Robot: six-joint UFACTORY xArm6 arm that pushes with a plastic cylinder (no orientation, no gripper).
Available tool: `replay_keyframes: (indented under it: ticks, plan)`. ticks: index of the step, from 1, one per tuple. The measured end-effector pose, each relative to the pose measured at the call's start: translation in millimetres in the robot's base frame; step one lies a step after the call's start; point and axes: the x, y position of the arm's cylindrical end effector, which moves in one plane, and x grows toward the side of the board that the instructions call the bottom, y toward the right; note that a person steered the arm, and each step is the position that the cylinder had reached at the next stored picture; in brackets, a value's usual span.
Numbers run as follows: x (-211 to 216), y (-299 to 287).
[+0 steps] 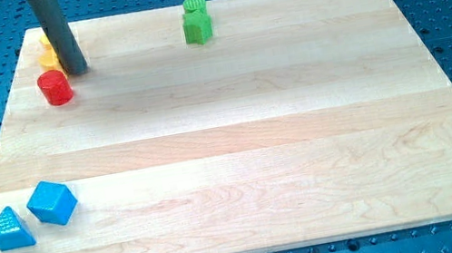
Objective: Move the blue cube below the green star
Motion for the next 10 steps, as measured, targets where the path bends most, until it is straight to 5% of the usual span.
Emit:
replay_keyframes:
  ticks: [2, 4, 5, 7, 10]
  plan:
    - [162, 65]
    - [287, 4]
    - [298, -95]
    - [289, -105]
    - [235, 20]
